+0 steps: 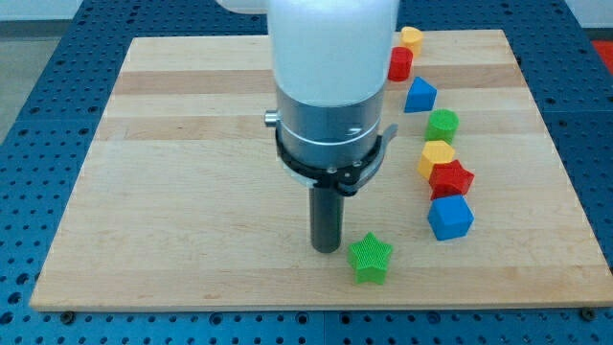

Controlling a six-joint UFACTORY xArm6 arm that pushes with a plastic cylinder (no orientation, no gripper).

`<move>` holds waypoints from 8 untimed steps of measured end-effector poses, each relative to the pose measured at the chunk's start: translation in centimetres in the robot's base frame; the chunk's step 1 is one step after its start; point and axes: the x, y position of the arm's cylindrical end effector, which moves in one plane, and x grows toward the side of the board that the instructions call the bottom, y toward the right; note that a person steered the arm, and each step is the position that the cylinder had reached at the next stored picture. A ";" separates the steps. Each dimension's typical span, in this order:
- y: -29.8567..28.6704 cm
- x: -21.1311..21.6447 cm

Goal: Push the green star below the blue cube

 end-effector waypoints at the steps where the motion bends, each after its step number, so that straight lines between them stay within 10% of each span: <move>1: -0.6 0.0; 8: 3.7 3.1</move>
